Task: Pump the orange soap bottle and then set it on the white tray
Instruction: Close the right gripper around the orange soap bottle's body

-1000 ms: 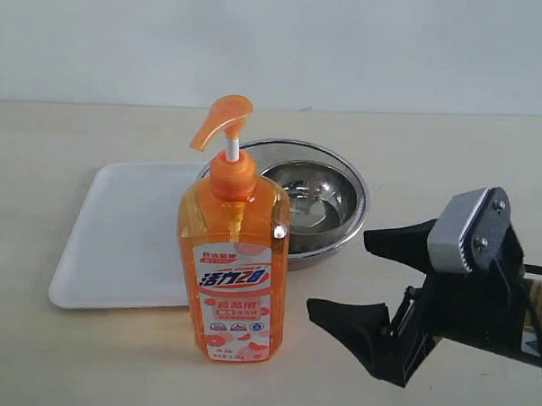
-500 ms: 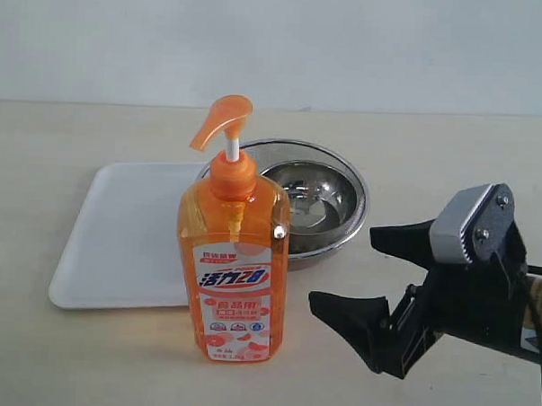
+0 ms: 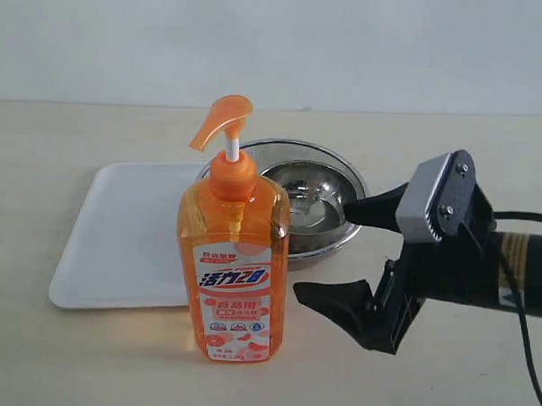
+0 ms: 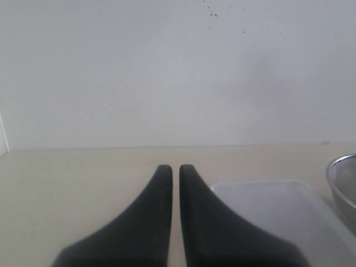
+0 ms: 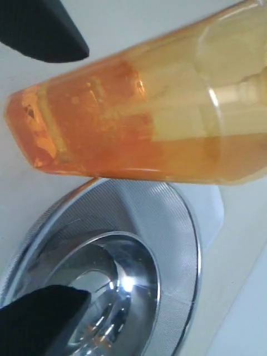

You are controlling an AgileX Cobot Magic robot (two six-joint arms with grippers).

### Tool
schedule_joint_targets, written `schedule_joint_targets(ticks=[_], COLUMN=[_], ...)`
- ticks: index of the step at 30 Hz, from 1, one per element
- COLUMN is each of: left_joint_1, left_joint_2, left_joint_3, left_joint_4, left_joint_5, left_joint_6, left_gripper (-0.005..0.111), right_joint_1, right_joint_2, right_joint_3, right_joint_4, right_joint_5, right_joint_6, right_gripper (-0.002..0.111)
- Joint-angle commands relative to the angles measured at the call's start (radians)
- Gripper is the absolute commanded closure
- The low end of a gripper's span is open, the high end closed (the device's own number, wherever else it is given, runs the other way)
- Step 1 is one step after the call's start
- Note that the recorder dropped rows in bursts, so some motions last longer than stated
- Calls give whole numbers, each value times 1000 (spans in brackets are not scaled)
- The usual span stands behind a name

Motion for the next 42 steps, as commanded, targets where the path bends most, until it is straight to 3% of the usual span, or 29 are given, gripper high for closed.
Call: schedule_joint_targets(ticks=[1, 7, 15, 22, 42], left_joint_1=[-8, -8, -8, -8, -8], left_joint_2=[-1, -1, -1, -1, -1], left_joint_3=[4, 4, 4, 4, 4], left_joint_4=[-10, -10, -17, -21, -21], left_joint_5=[-8, -8, -8, 4, 4], left_joint_6=[-13, -13, -12, -12, -12], left_gripper=[102, 102, 102, 102, 102], right_joint_1=[0, 0, 0, 0, 0], right_joint_2=[-1, 40, 202, 233, 233], right_joint_3=[-75, -127, -206, -240, -275], right_joint_4=[-188, -366, -377, -346, -359], right_joint_5=[7, -88, -144, -174, -232], right_joint_6=[130, 230, 180, 168, 170], right_gripper=[3, 3, 4, 26, 26])
